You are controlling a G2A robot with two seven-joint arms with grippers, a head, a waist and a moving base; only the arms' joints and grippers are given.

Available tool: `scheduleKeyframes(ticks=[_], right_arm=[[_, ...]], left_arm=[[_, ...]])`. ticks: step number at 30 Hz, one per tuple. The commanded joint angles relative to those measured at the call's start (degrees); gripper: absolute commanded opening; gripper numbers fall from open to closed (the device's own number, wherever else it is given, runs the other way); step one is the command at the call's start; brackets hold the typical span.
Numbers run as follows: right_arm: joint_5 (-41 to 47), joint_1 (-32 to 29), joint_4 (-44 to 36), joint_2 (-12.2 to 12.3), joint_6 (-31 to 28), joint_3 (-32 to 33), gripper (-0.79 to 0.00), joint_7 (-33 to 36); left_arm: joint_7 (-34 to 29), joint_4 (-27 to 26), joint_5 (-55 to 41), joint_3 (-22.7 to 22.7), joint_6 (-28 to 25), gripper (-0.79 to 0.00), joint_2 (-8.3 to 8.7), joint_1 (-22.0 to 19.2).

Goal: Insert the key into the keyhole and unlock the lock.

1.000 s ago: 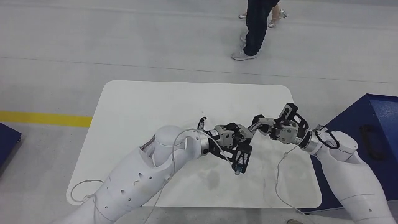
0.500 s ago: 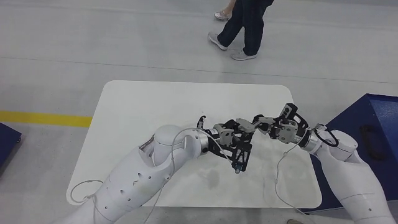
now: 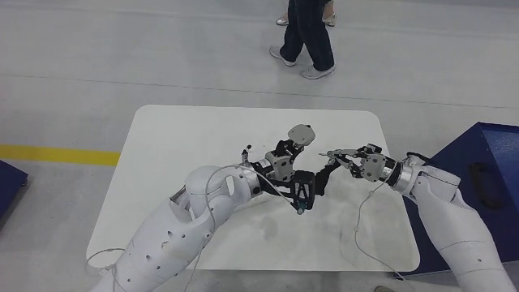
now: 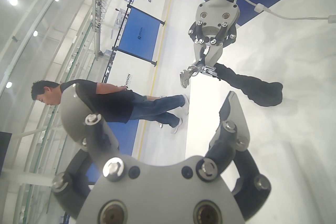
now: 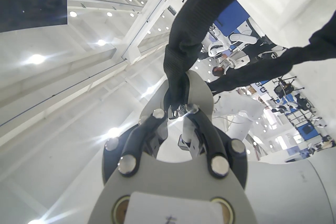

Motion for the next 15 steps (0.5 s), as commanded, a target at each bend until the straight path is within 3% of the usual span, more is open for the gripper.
scheduleKeyframes(ticks=[1,3,4,5,10,15], right_arm=[[-0.06,-0.03,-0.05,0.01,-0.35,0.01,-0.785,0.03],[-0.06,-0.03,-0.05,0.01,-0.35,0.01,-0.785,0.03],[-0.06,-0.03,-0.05,0.01,-0.35,0.01,-0.785,0.03],[-0.01,-0.16,-0.12,-0.01,-0.55,0.04,-0.785,-0.30],[2.77,-1.26,-1.45,-0.27,-2.23,1.46,-0.785,-6.09],[4.41,-2.78,-3.67,-0.75,-7.40,2.72,-0.785,-14.13]], left_arm=[[0.00,0.00,0.00,-0.01,0.01,0.000,0.00,0.00],[0.00,0.00,0.00,-0.01,0.01,0.000,0.00,0.00],[-0.55,-0.08,-0.21,-0.48,0.96,-0.323,0.01,0.32],[-1.65,-0.44,-0.16,-1.27,2.60,-0.785,0.05,0.87],[-6.27,-3.08,1.32,-3.12,15.05,-0.785,-0.19,4.99],[-7.56,-1.30,11.11,1.75,28.23,-0.785,-1.41,6.69]])
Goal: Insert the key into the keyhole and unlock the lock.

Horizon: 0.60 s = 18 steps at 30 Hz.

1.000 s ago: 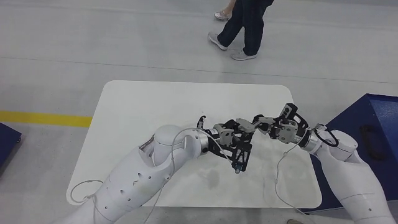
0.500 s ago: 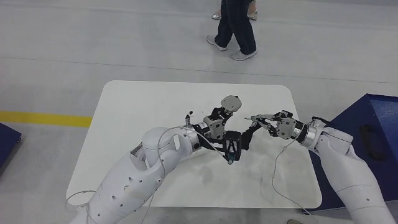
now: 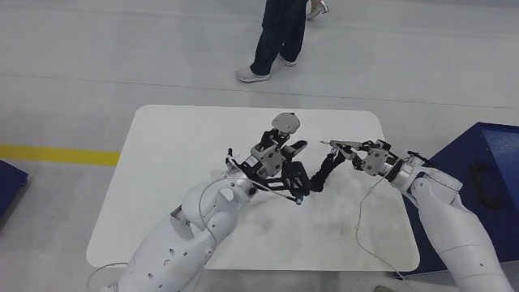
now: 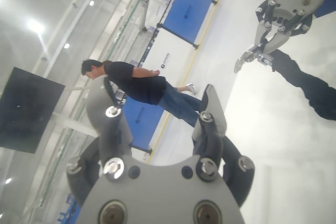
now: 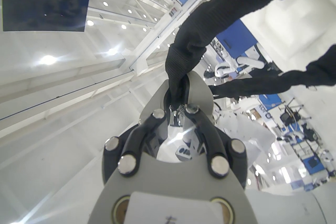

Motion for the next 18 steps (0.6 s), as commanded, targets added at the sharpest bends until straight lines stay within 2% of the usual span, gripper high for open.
scheduleKeyframes(ticks=[1,3,7,18], right_arm=[[0.23,-0.60,-1.15,-0.09,-1.79,0.42,-0.785,-1.49],[0.21,-1.27,-2.41,-0.09,-2.51,0.73,-0.785,-1.47],[0.03,-2.87,-4.29,0.08,-2.78,1.48,-0.785,1.16],[-1.59,-4.11,-4.74,0.48,-2.20,2.90,-0.785,5.26]], left_arm=[[-0.11,1.65,4.46,2.98,4.33,-0.785,-0.68,-0.13],[-1.37,3.51,8.34,5.34,7.37,-0.785,-1.50,-0.87],[-1.54,7.88,8.51,8.23,8.11,-0.785,-3.23,-3.30],[-0.94,13.31,6.90,10.08,8.41,-0.785,-6.07,-5.76]])
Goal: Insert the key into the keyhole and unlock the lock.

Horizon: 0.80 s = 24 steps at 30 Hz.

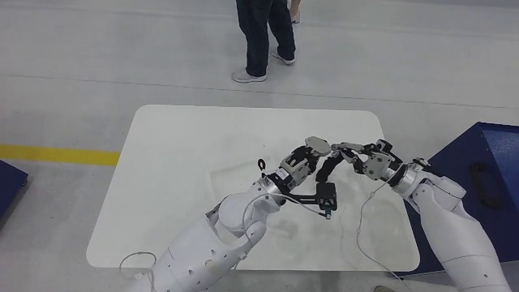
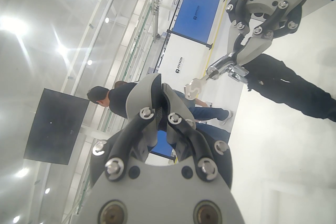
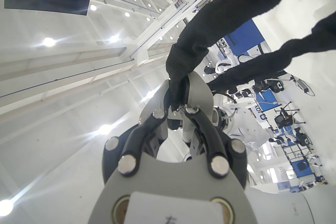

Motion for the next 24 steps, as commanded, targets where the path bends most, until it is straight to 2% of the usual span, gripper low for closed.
scheduleKeyframes(ticks=[1,12,24], right_arm=[[-0.08,-0.07,0.02,0.01,-0.02,0.15,-0.785,0.16],[-0.90,-0.54,-0.32,0.09,-0.10,0.76,-0.785,2.22],[0.05,0.35,1.21,-0.14,2.22,0.88,-0.785,0.62]], left_arm=[[-0.08,0.60,0.38,0.20,-0.27,-0.785,-0.37,-0.28],[-0.93,2.95,1.93,0.60,-2.35,-0.785,-2.14,-0.91],[-1.20,0.59,3.05,-3.10,0.97,-0.785,-2.47,2.06]])
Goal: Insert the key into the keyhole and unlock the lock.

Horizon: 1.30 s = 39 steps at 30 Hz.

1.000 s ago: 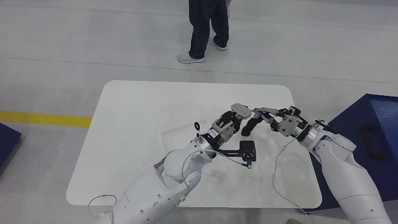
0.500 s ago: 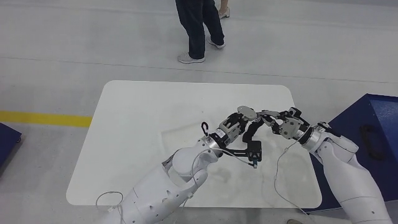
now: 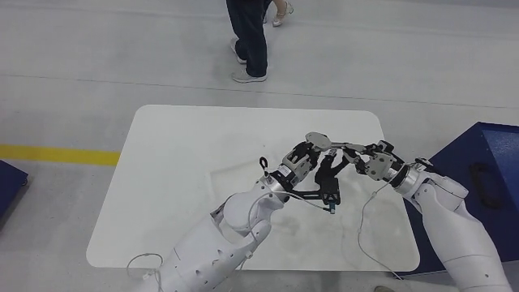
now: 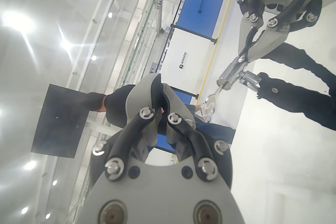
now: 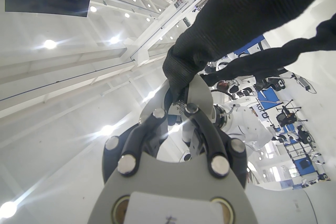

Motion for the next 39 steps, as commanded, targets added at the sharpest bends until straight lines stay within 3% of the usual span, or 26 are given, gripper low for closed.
scheduleKeyframes(ticks=[1,4,5,6,7,21,23,32,39], right_arm=[[0.34,0.22,0.32,-0.03,0.44,0.06,-0.785,0.11],[0.60,0.62,0.62,-0.07,1.07,-0.06,-0.785,1.04],[0.60,0.62,0.62,-0.07,1.07,-0.06,-0.785,1.04],[0.60,0.62,0.62,-0.07,1.07,-0.06,-0.785,1.04],[0.60,0.62,0.62,-0.07,1.07,-0.06,-0.785,1.04],[0.60,0.62,0.62,-0.07,1.07,-0.06,-0.785,1.04],[-0.91,0.14,-1.17,0.05,-1.64,0.41,-0.785,1.58],[-9.12,0.44,2.22,1.21,-22.88,4.25,-0.785,20.78],[-13.83,2.19,6.15,1.50,-45.48,6.69,-0.785,30.72]], left_arm=[[0.41,-0.42,-0.79,-0.74,-0.12,-0.785,0.02,0.74],[2.80,-0.83,-3.43,-1.94,0.05,-0.785,-0.01,1.58],[3.01,-0.80,-3.57,-2.05,-0.04,-0.637,-0.01,1.60],[3.01,-0.80,-3.57,-2.05,-0.04,-0.219,-0.01,1.60],[3.01,-0.80,-3.57,-2.05,-0.04,0.000,-0.01,1.60],[3.01,-0.80,-3.57,-2.05,-0.04,0.000,-0.01,1.60],[3.01,-0.80,-3.57,-2.05,-0.04,0.000,-0.01,1.60],[3.01,-0.80,-3.57,-2.05,-0.04,0.000,-0.01,1.60],[3.01,-0.80,-3.57,-2.05,-0.04,0.000,-0.01,1.60]])
